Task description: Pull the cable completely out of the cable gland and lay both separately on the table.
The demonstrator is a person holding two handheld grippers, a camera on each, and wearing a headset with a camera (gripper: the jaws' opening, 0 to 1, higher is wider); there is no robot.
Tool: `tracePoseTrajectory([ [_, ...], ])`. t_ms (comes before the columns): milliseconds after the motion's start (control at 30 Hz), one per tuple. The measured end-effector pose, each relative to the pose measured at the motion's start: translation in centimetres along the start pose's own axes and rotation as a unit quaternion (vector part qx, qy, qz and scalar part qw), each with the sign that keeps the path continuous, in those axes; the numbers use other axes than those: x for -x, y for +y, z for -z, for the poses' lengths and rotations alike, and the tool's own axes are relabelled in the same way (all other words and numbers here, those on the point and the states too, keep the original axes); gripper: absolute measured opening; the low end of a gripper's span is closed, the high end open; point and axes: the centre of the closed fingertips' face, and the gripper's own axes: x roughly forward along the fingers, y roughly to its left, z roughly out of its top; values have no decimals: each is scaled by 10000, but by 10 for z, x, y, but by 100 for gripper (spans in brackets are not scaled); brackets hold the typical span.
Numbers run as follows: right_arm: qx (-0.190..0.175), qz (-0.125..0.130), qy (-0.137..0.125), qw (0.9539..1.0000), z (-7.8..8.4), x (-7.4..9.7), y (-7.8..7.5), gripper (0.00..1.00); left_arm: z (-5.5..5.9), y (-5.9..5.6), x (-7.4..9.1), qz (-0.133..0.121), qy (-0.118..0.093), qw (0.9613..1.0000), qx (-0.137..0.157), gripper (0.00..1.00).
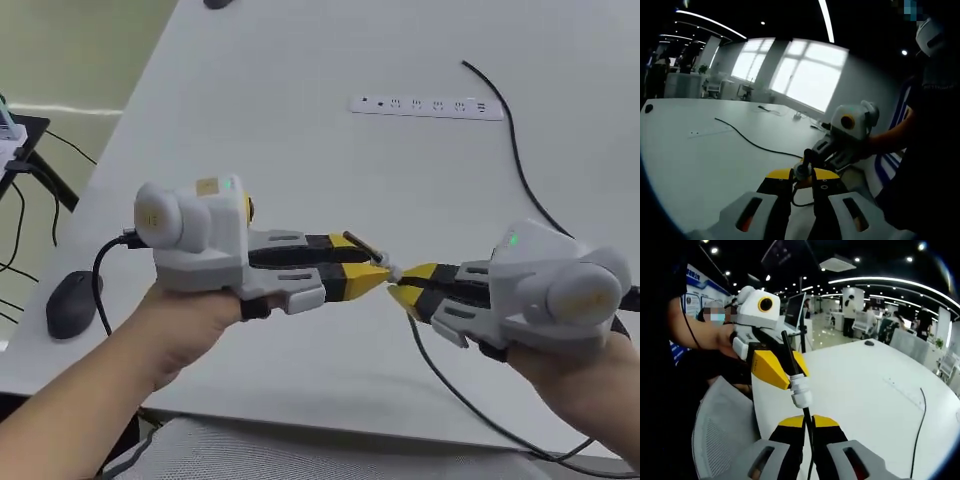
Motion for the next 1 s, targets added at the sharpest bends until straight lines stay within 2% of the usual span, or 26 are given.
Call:
tracePoseTrajectory([
  [133, -81, 64, 118, 9999, 5, 1, -3, 0, -3, 0, 1, 8, -49, 10000, 11, 15],
  [433, -374, 199, 211, 9989, 13, 4, -14, 0, -13, -1, 4, 27, -216, 9997, 109, 15],
  [733, -705, 380, 389, 9960, 35, 8, -25, 0, -24, -2, 8, 77, -443, 9987, 248, 15],
  [1000, -839, 541, 436, 9940, 49, 12, -36, 0, -27, -3, 9, 107, -522, 9981, 307, 15],
])
